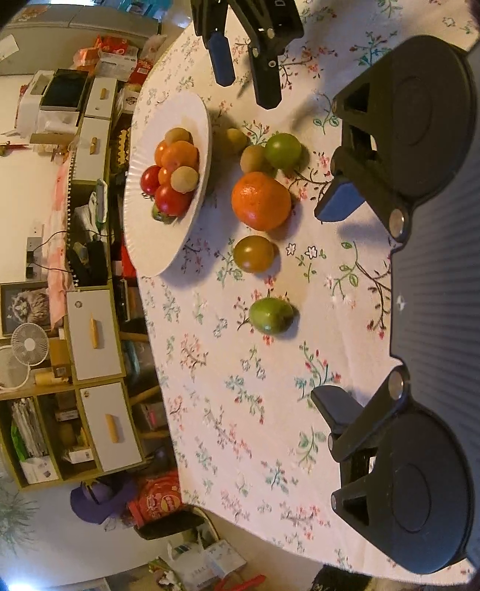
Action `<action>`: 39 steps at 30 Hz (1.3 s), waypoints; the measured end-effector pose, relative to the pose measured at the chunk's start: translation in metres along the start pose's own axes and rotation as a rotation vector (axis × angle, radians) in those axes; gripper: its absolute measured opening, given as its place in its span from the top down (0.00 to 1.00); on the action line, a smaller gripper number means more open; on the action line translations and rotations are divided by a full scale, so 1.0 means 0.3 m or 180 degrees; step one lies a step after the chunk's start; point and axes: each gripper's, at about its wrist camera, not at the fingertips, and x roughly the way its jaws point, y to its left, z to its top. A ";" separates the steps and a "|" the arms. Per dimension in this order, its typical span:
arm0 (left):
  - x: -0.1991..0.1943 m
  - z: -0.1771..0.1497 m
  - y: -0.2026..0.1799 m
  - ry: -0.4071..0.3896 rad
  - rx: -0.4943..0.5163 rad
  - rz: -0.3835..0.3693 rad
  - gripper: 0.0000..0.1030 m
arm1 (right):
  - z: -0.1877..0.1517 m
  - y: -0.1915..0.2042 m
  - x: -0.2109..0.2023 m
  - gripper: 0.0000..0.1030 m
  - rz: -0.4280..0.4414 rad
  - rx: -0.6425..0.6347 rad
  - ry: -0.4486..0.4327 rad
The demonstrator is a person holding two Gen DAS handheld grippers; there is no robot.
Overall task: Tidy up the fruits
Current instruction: 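Withdraw both open grippers from the plate back toward the fruit cluster, then grasp a green lime with the left gripper while the right grasps a yellow fruit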
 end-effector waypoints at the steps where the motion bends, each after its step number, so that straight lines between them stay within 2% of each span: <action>1: 0.011 0.000 -0.003 0.0019 0.0013 0.0009 0.10 | -0.002 -0.004 0.006 0.24 -0.0018 0.0018 0.0013; 5: 0.043 -0.008 0.002 0.0012 -0.0019 0.0096 0.05 | -0.011 -0.012 0.030 0.26 -0.0070 0.0033 0.0057; 9: 0.061 -0.009 0.034 -0.0006 -0.0290 0.0062 0.05 | -0.015 -0.011 0.052 0.30 -0.0168 0.0027 -0.0001; 12: 0.068 -0.009 0.041 -0.0058 -0.0434 0.0122 0.07 | -0.007 -0.009 0.064 0.34 -0.0228 0.0025 -0.0068; 19: 0.079 0.019 0.033 -0.0154 -0.0469 0.0108 0.28 | 0.003 0.010 0.085 0.44 -0.0259 -0.0045 -0.0177; 26: 0.091 0.030 0.049 -0.0215 -0.0510 0.0118 0.43 | 0.014 0.022 0.083 0.60 -0.0203 -0.0164 -0.0184; 28: 0.091 0.031 0.056 -0.0236 -0.0525 0.0115 0.52 | 0.015 0.025 0.084 0.63 -0.0185 -0.0181 -0.0186; 32: 0.092 0.037 0.074 -0.0249 -0.0586 0.0123 0.65 | 0.020 0.024 0.082 0.76 -0.0114 -0.0178 -0.0180; 33: 0.092 0.038 0.077 -0.0243 -0.0598 0.0121 0.73 | 0.020 0.027 0.081 0.77 -0.0093 -0.0180 -0.0175; 34: 0.091 0.040 0.079 -0.0234 -0.0606 0.0116 0.76 | 0.020 0.030 0.080 0.77 -0.0092 -0.0187 -0.0174; 39: 0.084 0.046 0.086 -0.0178 -0.0701 0.0048 0.76 | 0.020 0.033 0.075 0.77 -0.0040 -0.0188 -0.0162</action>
